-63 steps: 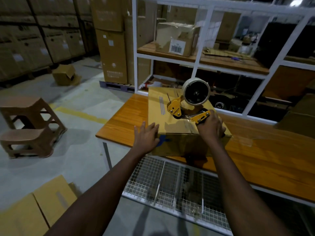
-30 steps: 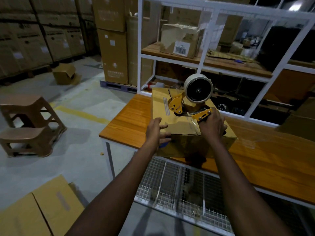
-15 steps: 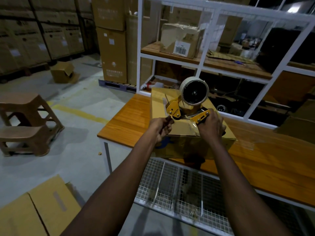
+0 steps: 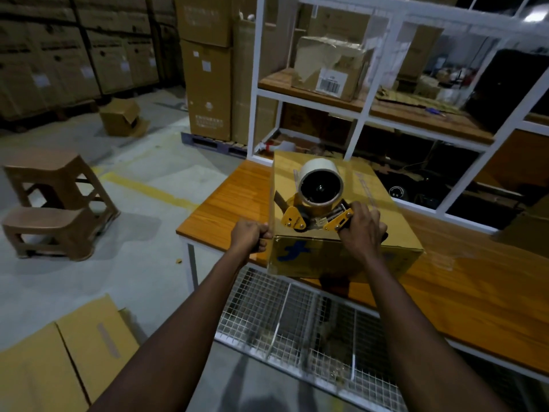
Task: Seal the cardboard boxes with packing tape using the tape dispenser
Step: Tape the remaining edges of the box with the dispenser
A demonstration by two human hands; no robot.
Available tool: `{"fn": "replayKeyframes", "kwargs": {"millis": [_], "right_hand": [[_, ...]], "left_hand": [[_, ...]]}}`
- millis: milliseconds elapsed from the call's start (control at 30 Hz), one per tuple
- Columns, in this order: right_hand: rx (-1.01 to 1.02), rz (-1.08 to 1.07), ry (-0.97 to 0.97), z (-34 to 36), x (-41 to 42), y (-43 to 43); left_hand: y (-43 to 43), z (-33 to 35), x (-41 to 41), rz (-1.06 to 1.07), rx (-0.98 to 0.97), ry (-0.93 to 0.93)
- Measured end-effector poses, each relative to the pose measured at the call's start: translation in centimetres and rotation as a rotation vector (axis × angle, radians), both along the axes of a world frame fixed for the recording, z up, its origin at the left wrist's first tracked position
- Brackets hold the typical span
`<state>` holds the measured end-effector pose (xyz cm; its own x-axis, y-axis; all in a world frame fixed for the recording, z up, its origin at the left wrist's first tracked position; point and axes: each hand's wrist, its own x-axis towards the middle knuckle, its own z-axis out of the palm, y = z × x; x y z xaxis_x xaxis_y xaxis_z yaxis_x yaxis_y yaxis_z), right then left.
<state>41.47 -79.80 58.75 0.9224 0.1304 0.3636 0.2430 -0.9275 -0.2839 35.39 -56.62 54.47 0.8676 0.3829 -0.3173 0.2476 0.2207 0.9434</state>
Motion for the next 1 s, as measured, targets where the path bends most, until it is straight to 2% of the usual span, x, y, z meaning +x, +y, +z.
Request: {"fn": "replayKeyframes", "kwargs": {"millis": [367,600,767,900,1000], "right_hand": [[-0.135,0.014,0.002,-1.5,0.7,-0.1],[-0.227,0.004,0.036,-2.1,0.9,-0.2],[-0.277,0.007,0.015,-2.1,1.0,-0.2],[-0.282,0.01,-0.01,-2.3,1.0,-0.2],[-0.275,-0.002,-0.006,-2.4,1.0,-0.3]], "left_hand": [[0.0,-3.7,0.5,0.0,0.185,-0.015],[-0.1,-4.5,0.7,-0.086,0.654,-0.059],[0.0,-4.7,0.7,-0.137,0.707,0.029],[0.2,-6.0,-0.1,-0.166,0.656,0.161],[-0.3,-6.3,-0.2,-0.083,0.665,0.035]]}}
